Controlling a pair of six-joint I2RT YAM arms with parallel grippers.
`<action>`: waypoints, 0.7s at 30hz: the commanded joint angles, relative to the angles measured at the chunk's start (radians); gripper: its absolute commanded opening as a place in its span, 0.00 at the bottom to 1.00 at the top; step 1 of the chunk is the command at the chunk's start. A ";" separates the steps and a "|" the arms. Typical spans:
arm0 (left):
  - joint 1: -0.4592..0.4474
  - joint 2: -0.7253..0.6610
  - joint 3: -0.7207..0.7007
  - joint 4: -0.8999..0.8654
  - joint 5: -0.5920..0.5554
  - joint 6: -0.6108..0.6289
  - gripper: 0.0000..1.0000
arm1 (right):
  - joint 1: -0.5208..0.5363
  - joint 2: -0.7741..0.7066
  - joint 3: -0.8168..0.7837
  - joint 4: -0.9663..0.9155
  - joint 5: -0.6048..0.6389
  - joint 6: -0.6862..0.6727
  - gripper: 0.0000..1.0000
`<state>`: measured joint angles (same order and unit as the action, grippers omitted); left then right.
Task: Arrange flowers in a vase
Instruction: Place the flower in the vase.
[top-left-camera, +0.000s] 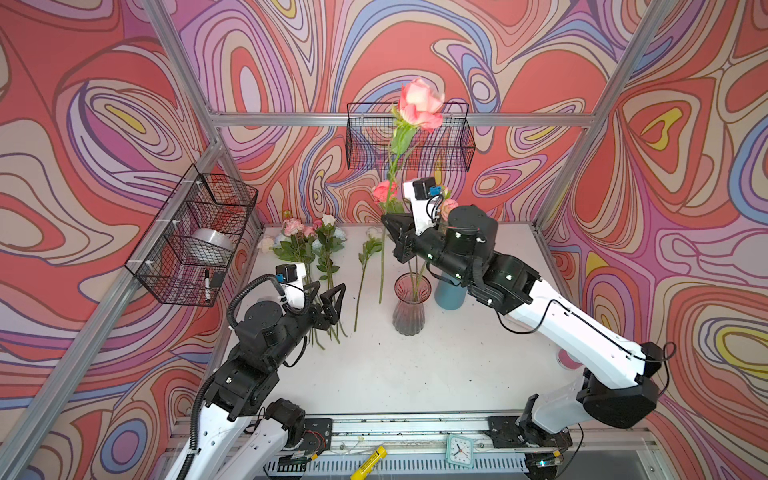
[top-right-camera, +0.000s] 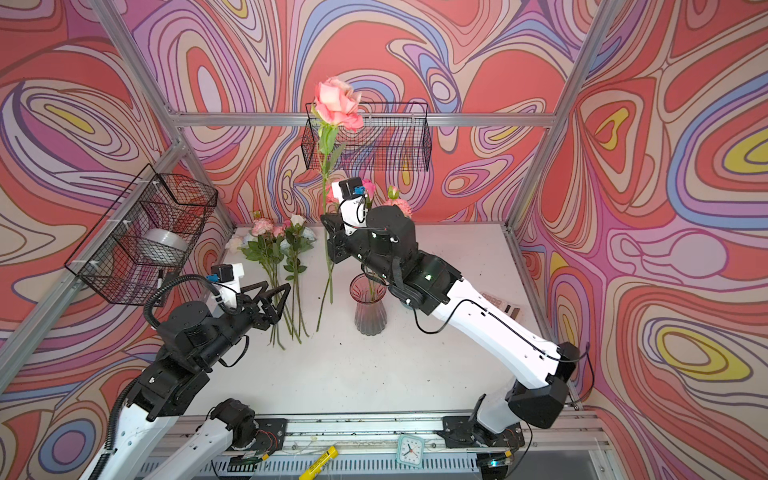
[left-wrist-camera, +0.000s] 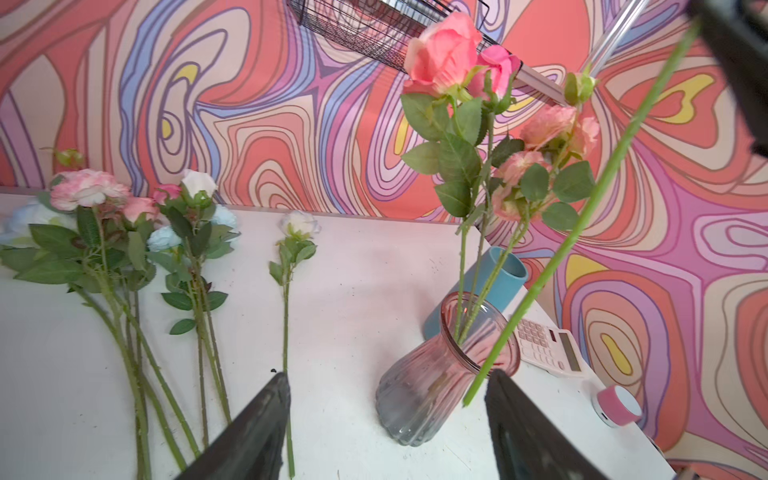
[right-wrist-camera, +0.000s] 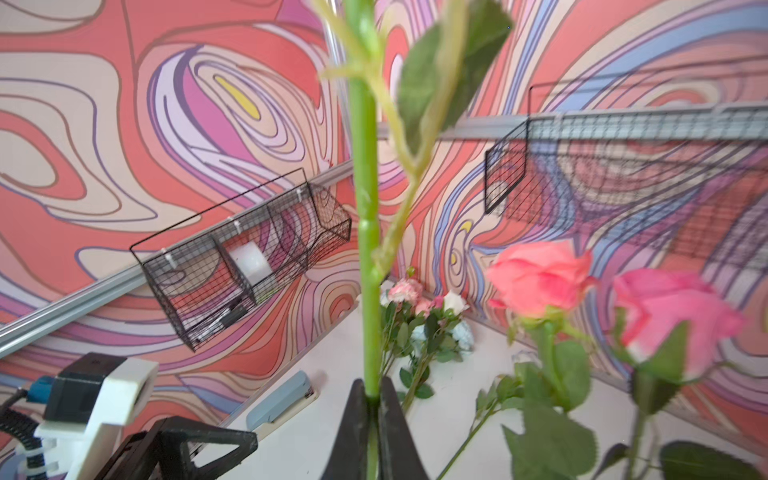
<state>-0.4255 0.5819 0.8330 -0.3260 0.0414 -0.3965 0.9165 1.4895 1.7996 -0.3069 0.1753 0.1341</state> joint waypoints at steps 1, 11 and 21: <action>-0.002 0.020 0.032 -0.016 -0.076 -0.004 0.75 | -0.008 -0.022 0.038 -0.011 0.150 -0.110 0.00; -0.004 0.094 0.017 0.054 -0.089 0.006 0.75 | -0.029 -0.058 -0.119 0.056 0.251 -0.181 0.00; -0.002 0.104 -0.005 0.054 -0.097 0.014 0.75 | -0.051 -0.135 -0.384 0.130 0.256 -0.084 0.00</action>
<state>-0.4255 0.6895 0.8406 -0.3012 -0.0399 -0.3950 0.8707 1.4044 1.4643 -0.2302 0.4095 0.0090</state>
